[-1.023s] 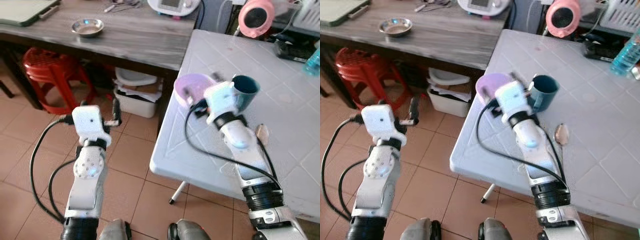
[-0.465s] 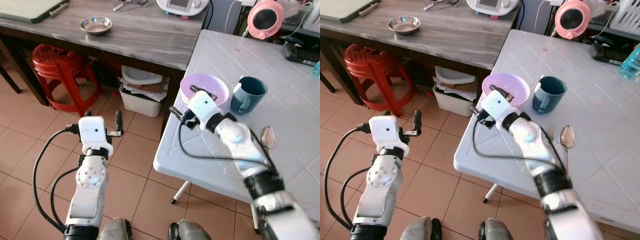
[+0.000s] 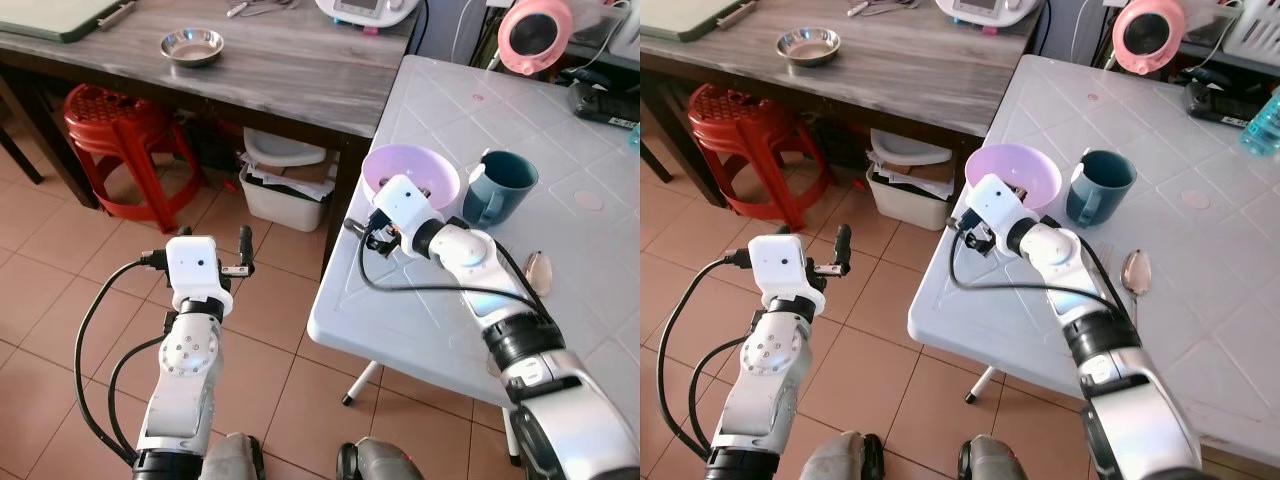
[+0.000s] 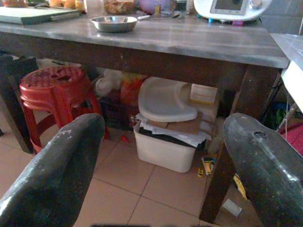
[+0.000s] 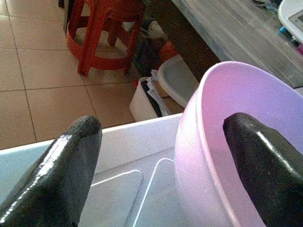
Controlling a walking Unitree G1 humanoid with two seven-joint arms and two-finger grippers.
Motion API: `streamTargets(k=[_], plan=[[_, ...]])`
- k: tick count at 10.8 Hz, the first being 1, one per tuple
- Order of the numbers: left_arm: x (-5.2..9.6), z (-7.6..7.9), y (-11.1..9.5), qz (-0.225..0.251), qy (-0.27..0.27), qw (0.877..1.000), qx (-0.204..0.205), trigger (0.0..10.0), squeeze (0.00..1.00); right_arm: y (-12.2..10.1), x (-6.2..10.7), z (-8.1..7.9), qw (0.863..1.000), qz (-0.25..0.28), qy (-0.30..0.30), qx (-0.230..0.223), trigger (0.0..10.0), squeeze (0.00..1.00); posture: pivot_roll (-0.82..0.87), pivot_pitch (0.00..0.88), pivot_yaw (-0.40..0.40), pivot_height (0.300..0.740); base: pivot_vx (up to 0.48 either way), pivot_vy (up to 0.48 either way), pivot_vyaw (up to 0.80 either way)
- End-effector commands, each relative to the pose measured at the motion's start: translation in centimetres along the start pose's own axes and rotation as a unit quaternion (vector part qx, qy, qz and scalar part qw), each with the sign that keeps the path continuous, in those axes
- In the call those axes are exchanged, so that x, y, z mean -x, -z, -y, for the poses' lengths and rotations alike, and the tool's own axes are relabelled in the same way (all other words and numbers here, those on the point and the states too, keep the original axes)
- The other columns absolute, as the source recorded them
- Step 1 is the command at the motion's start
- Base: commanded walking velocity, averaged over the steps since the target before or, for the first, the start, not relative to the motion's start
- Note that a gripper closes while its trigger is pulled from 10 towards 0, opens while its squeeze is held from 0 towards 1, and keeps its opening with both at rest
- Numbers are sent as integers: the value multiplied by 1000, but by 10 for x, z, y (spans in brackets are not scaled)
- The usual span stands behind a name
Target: Setting the table
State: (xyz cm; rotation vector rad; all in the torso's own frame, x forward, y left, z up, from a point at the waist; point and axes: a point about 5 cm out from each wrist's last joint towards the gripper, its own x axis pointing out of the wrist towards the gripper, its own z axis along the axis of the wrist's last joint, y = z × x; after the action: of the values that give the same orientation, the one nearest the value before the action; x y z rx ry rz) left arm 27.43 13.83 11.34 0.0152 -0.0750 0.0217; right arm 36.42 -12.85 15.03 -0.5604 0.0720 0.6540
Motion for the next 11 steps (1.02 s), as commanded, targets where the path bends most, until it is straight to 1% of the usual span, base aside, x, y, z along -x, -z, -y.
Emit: streamTargets(k=[1, 2, 3, 4, 6, 7, 9, 10, 11], plan=[[2, 1, 7, -21, 2, 1000, -6, 10000, 0, -4, -1, 6, 1000, 1, -8, 2, 2039, 0, -29, 104, -30, 740, 0, 0, 0], [2, 1, 9, -25, 7, 1000, -9, 10000, 0, -5, -1, 10, 1000, -4, -12, -5, 0, 0, -29, 104, -30, 740, 0, 0, 0], [1, 5, 9, -32, 21, 999, -13, 10000, 0, -6, 0, 15, 999, -11, -26, -17, 0, 0, -32, 104, -31, 740, 0, 0, 0], [1, 5, 11, -36, 21, 999, -13, 10000, 0, -4, 0, 15, 999, -19, -34, -21, 0, 0, -32, 104, -31, 740, 0, 0, 0], [1, 3, 13, -46, 21, 999, -16, 10000, 0, 3, 3, 16, 997, -52, -54, -29, 0, 0, -40, 112, -24, 740, 0, 0, 0], [2, 3, 15, -54, 21, 998, -19, 10000, 0, 7, 5, 19, 996, -64, -44, -42, 0, 0, -41, 117, -24, 740, 0, 0, 0], [4, 3, 17, -63, 20, 998, -15, 10000, 0, 11, 8, 17, 995, -71, -57, -45, 0, 0, -40, 121, -23, 740, 0, 0, 0], [4, 2, 18, -63, 19, 998, -15, 10000, 0, 12, 10, 17, 994, -72, -59, -47, 0, 0, -35, 126, -22, 740, 0, 0, 0], [4, -3, 17, -68, 10, 998, -11, 10000, 0, 16, 13, 16, 994, -80, -61, -49, 0, 0, -33, 128, -21, 740, 0, 0, 0]])
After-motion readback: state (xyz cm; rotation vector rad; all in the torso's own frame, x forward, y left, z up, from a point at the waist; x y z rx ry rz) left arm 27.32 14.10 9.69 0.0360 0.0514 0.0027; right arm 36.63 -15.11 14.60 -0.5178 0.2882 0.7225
